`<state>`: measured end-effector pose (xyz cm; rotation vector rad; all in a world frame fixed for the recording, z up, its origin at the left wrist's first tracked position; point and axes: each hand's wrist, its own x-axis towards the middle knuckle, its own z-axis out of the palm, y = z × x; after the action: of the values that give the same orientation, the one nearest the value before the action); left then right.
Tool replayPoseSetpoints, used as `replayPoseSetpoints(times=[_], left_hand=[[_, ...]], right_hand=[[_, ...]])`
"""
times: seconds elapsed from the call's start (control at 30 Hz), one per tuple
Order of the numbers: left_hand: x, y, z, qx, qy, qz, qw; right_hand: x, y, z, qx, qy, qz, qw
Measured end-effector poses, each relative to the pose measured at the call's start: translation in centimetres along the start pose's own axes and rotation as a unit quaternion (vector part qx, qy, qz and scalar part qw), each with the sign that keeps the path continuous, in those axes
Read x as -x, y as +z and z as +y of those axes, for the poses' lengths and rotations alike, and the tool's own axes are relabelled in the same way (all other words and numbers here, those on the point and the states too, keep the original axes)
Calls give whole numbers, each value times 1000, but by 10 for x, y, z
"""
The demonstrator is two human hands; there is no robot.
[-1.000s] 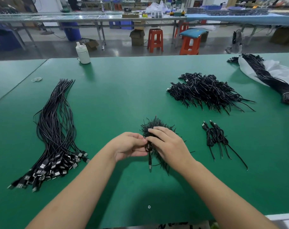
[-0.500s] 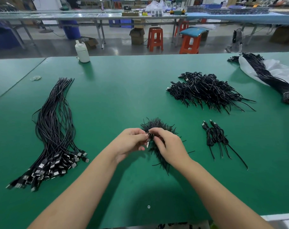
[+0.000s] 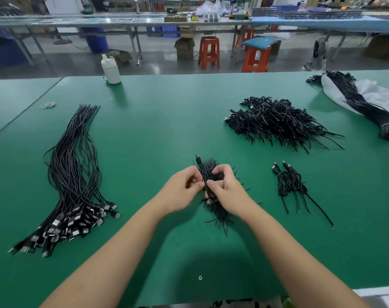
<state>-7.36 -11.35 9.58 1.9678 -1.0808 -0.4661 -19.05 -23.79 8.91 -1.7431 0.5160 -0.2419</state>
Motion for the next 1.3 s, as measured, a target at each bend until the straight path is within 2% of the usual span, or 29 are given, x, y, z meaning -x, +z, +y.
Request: replayPoseSetpoints(times=[0.07, 0.2, 0.33, 0.43, 0.53, 0.63, 0.73, 0.9, 1.0, 1.17, 1.23, 1.3], left_hand=[[2, 2, -2, -14, 20, 13, 1000], [2, 6, -4, -37, 6, 54, 998], [-3, -2, 0, 110, -73, 31, 991], [-1, -5, 3, 174, -96, 20, 980], [1, -5, 6, 214, -105, 14, 971], [3, -5, 8, 218, -92, -1, 972], [3, -4, 9, 173, -70, 3, 982], [4, 1, 13, -8, -2, 73, 997], [7, 2, 16, -85, 69, 96, 989], [10, 3, 16, -245, 189, 60, 949], [9, 1, 14, -230, 181, 63, 954], [7, -2, 11, -165, 137, 80, 973]], right_hand=[[1, 0, -2, -77, 14, -33, 996], [2, -4, -5, -130, 27, -53, 990], [3, -10, -3, -184, 32, -101, 977], [3, -12, -2, -180, 7, -115, 977], [2, -11, -3, -169, -9, -92, 981], [-1, -10, -4, -129, -16, -24, 991], [-3, -8, -3, -128, -11, 12, 992], [-5, -3, -6, -150, 16, 29, 988], [-4, -2, -8, -177, 33, 41, 983], [-3, 0, -4, -155, 11, 14, 988], [-3, -2, -1, -175, 19, -4, 984], [-1, -5, 2, -215, 26, -40, 975]])
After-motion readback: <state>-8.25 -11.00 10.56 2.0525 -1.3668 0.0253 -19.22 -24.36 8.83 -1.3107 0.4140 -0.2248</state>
